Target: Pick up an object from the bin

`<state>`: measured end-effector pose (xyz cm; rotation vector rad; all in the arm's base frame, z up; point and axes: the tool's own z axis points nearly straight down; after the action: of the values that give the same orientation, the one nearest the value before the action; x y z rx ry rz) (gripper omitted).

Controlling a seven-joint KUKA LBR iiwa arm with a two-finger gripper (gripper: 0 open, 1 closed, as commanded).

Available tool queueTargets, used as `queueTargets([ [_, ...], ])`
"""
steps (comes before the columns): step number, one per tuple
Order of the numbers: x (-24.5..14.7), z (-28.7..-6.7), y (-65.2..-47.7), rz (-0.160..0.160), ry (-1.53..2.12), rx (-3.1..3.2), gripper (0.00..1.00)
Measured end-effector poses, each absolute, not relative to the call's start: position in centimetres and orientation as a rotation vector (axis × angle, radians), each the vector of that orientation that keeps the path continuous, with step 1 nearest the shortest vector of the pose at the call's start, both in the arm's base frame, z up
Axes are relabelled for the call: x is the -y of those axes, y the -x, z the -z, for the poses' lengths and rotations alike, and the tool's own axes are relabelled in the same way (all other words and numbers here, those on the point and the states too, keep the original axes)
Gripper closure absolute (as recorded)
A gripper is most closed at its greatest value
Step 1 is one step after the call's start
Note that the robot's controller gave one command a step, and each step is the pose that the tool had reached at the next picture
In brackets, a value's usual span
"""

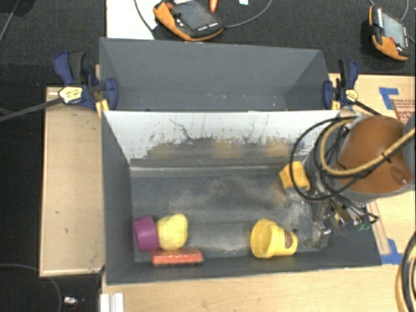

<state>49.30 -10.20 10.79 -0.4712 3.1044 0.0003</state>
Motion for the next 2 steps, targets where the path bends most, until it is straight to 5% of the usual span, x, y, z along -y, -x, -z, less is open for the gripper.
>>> queueTargets([
  [1, 7.5, -13.3, -48.1, 0.001, 0.153, -3.133, 0.00],
  [2, 1.1, -10.7, -47.9, -0.003, 0.630, -3.078, 0.00],
])
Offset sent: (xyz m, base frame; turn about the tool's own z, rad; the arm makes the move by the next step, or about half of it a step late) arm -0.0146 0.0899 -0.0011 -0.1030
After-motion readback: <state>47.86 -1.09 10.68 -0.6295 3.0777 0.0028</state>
